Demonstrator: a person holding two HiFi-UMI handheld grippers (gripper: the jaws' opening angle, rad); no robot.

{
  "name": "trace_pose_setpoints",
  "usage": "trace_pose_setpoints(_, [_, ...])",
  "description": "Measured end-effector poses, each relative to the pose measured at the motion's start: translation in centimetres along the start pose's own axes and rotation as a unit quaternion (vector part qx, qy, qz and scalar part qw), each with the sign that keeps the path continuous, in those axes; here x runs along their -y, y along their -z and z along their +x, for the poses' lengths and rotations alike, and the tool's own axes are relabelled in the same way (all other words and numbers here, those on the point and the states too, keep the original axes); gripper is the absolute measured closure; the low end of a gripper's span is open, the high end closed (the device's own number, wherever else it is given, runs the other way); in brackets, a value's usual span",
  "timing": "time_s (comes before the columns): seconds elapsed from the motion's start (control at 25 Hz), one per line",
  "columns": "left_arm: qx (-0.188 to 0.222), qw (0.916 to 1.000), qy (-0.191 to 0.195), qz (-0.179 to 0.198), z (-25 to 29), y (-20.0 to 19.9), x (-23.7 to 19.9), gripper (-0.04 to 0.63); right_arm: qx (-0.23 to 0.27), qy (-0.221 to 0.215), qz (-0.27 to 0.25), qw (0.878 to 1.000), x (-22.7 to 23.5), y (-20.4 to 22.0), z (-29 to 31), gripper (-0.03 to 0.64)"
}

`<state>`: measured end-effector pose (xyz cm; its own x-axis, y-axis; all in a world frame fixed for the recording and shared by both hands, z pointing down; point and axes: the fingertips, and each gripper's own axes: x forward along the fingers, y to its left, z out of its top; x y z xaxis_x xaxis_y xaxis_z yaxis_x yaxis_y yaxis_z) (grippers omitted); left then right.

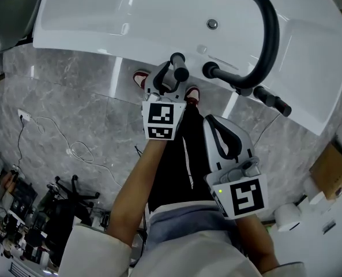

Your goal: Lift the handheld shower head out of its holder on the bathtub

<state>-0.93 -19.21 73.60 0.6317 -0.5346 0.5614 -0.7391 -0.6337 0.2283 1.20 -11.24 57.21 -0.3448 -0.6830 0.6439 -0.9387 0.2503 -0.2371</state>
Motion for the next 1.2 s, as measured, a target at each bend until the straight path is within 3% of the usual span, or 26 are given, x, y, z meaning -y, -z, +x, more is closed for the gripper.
trace_pose_setpoints(0.48, [0.024, 0.9989, -0.011, 0.039, 1.4, -0.8, -0.4, 0.445, -0.008, -0.003, 0.004, 1.000, 0.3, 0.2, 0.8, 0.597])
trace_pose_setpoints(1.2, [0.022, 0.9996, -0.017, 0.006, -0.4, -2.1, -0.8, 0.459, 0.014, -0.003, 0.006, 1.000, 0.3, -1.6, -0.8, 0.597])
